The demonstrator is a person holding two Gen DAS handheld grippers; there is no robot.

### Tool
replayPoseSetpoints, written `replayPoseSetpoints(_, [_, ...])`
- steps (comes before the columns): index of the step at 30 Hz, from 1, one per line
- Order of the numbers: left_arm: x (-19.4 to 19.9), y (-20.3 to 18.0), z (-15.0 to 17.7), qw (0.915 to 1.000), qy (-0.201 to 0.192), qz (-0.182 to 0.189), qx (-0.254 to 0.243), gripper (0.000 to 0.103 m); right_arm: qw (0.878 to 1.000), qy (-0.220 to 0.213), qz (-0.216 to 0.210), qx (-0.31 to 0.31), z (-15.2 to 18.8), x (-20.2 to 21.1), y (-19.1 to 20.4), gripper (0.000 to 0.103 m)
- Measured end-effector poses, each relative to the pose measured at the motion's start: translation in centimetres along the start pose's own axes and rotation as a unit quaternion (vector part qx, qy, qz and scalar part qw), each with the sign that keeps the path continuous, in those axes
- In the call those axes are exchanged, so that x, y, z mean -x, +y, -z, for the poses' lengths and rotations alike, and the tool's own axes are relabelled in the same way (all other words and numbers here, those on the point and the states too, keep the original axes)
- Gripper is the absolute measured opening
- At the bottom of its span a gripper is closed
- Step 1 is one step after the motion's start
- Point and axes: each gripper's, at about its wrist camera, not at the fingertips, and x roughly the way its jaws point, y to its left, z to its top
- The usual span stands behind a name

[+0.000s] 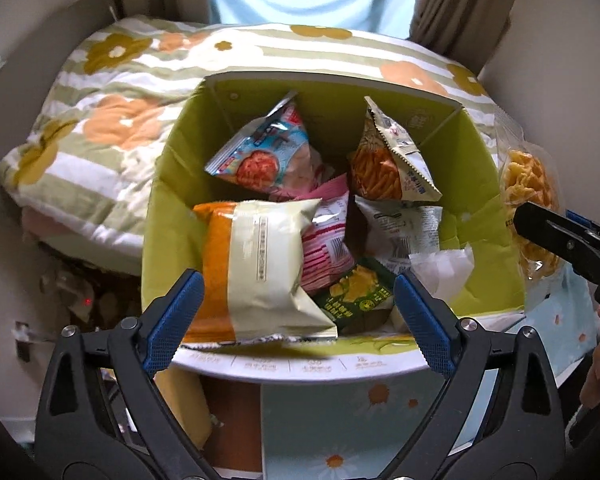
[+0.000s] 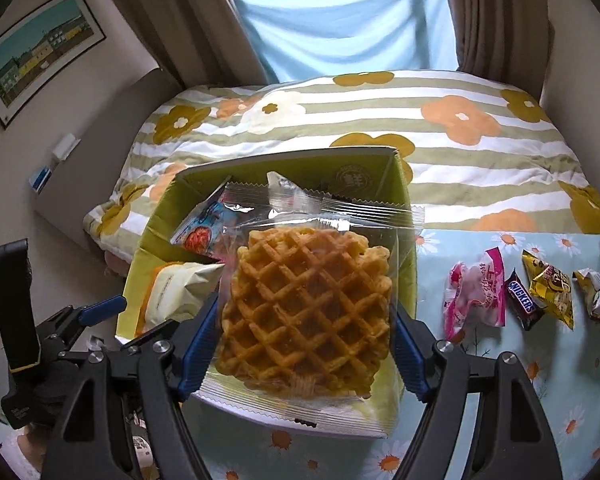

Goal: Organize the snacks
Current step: 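Carry both packets over the yellow box and open both tools to drop them, then move both tools back over the pink bag and gold Pillows bag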

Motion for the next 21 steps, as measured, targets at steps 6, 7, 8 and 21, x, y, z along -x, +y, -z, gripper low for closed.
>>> replayPoseSetpoints(6, [0.2,0.0,0.5,1.0,-0.004,0.002,0.004,0.095,1.0,0.001,-0.011,-0.001,-0.2,-0.9,-0.1,0.087])
replayPoseSetpoints(7, [0.2,-0.1,0.6,1.0,-0.005,0.003,0.003,0.095,1.0,-0.003,-0.011,0.0,-0.2,-0.9,-0.1,0.089])
replayPoseSetpoints(8, [0.3,-0.1,0.7,1.0,-0.005,0.004,0.002,0.095,1.0,-0.01,-0.012,0.001,-0.1,-0.8,-0.1,0.089])
replayPoseSetpoints(21, [0.6,-0.2,1.4,0.9998,-0.007,0.019,-0.003,0.095,1.0,-0.007,0.004,-0.01,1.2,0.3,-0.8,0.089])
